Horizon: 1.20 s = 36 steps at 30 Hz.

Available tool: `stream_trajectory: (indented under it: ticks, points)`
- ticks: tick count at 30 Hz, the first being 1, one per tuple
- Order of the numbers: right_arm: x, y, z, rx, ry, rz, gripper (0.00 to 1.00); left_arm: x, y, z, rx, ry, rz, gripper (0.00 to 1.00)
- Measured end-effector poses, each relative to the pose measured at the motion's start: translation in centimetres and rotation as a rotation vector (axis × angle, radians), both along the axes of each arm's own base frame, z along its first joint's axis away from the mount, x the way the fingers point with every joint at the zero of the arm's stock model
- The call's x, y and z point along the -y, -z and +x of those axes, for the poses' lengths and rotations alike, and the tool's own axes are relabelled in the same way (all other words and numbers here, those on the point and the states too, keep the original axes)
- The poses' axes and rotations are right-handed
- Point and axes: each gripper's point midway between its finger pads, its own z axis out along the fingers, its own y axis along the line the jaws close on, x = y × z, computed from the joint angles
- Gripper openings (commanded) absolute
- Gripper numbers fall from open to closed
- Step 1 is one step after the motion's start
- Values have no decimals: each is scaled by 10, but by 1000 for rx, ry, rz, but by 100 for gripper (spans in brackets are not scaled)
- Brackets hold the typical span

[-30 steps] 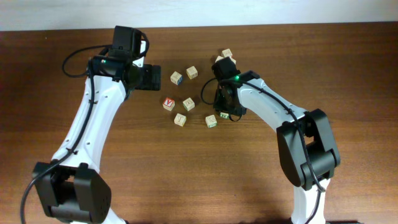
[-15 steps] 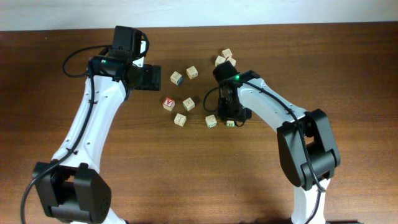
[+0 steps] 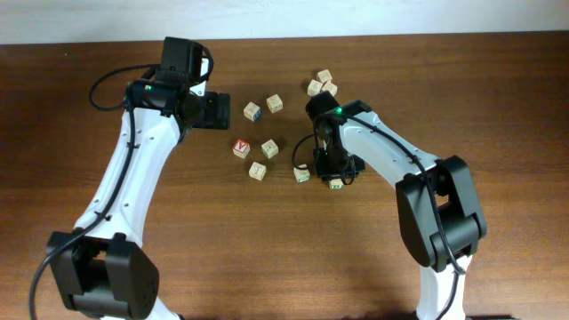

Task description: Rotate 5 blocks

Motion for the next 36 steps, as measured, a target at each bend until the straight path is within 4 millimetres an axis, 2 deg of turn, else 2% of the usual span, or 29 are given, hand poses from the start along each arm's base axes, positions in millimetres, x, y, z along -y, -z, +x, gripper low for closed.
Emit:
stream_trajectory:
  ticks: [2,5,9,15,22,25,28,33,36]
  points:
    - [0,-2,1,0,-12,0,50,0,0,0,0,0,0,99]
    - [-5,-13,10,22,-26,11,55,0,0,0,0,0,0,99]
    - [-15,-35,33,97,-30,45,55,0,0,0,0,0,0,99]
    - [-43,-40,49,162,-69,162,55,0,0,0,0,0,0,99]
    - [-82,-43,37,156,-198,252,55,0,0,0,0,0,0,99]
    - [-88,-44,34,157,-224,257,54,0,0,0,0,0,0,99]
    - [-88,-38,33,149,-228,253,50,0,0,0,0,0,0,99]
    - [-84,-4,26,67,-223,213,45,0,0,0,0,0,0,99]
    - [-80,0,22,44,-222,200,43,0,0,0,0,0,0,99]
